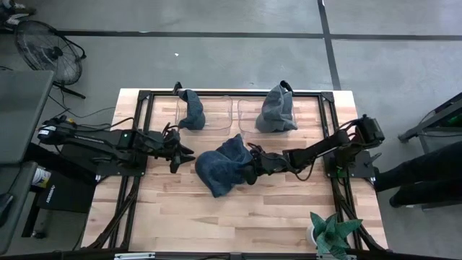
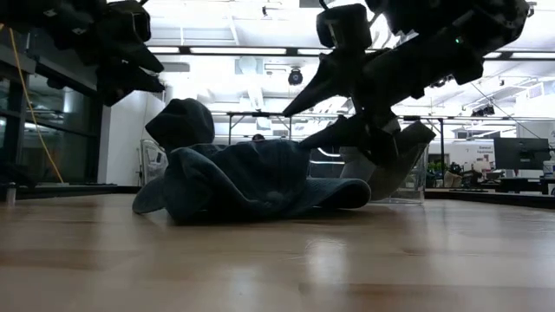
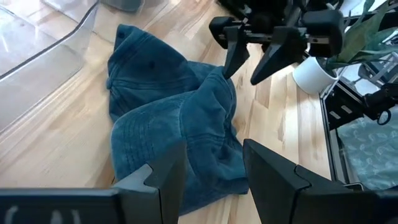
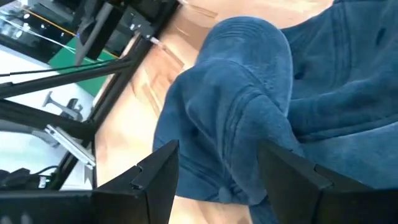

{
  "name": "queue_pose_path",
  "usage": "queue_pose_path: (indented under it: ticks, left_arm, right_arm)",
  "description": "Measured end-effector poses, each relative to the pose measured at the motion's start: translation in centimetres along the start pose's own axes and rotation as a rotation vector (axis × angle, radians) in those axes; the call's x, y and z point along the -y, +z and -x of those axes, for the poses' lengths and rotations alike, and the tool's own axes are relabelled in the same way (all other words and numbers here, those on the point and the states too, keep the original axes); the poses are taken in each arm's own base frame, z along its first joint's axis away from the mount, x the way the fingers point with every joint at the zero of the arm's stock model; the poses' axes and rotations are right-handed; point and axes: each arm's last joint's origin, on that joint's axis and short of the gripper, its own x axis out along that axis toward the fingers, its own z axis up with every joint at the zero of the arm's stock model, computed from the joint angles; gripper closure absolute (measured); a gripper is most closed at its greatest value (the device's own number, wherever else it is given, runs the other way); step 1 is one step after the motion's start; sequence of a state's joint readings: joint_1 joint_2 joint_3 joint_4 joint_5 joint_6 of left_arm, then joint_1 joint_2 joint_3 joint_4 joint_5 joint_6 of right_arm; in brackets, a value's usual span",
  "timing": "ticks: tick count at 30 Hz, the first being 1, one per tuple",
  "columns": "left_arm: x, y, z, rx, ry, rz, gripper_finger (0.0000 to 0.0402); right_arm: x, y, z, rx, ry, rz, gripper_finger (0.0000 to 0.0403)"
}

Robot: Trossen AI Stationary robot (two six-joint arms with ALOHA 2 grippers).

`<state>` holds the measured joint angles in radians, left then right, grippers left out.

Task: Pick & Place hat
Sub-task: Put the left blue cap into the left transparent bin

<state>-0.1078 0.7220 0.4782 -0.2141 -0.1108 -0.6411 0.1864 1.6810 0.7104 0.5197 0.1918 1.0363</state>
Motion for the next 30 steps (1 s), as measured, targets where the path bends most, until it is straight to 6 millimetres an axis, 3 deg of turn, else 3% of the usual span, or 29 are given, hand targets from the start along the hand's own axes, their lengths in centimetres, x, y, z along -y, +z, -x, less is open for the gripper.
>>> queue_pose_path:
  ticks: [12,30]
  left_arm:
    - [0.0,-0.1,-0.3,-0.006,0.013,-0.006,0.0245]
    - [-0.1,0.0,-0.3,0.013,0.039,-0.008,0.0245]
  right_arm:
    - [0.2,0.0,1.1,-0.101,-0.077,-0.011,0.0194]
    - [0.2,0.7,1.0,-0.032,-0.074,0.011,0.0194]
